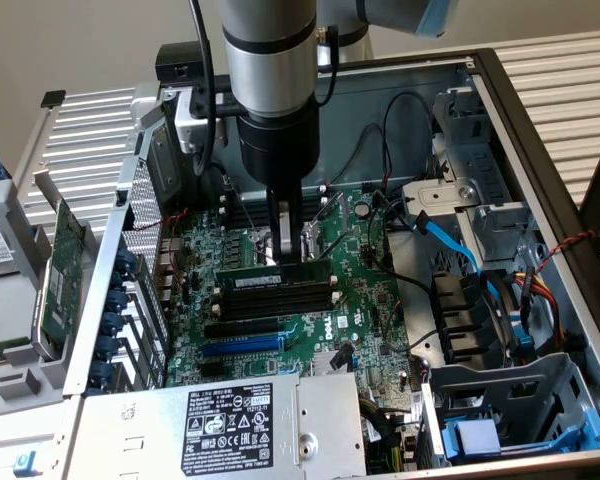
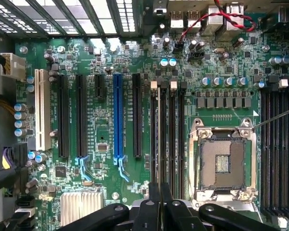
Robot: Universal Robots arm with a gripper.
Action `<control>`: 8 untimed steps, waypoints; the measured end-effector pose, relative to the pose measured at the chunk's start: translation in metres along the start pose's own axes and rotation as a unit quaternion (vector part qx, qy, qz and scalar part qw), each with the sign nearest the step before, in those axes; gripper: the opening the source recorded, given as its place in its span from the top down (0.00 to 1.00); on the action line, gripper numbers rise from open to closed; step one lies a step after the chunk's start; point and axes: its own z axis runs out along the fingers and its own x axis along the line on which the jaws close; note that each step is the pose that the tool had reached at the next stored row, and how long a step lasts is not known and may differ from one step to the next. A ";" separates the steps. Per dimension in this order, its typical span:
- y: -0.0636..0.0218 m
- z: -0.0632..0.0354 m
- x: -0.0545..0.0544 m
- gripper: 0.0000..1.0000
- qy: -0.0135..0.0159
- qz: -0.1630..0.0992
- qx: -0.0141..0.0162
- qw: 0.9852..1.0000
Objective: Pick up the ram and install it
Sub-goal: 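Insert the ram into the slot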
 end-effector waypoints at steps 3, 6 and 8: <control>0.0000 0.0008 0.001 0.87 0.000 0.000 0.000 1.000; 0.0000 0.0024 0.001 0.87 0.000 0.000 0.001 1.000; 0.0005 0.0033 0.001 0.87 0.000 0.000 0.002 1.000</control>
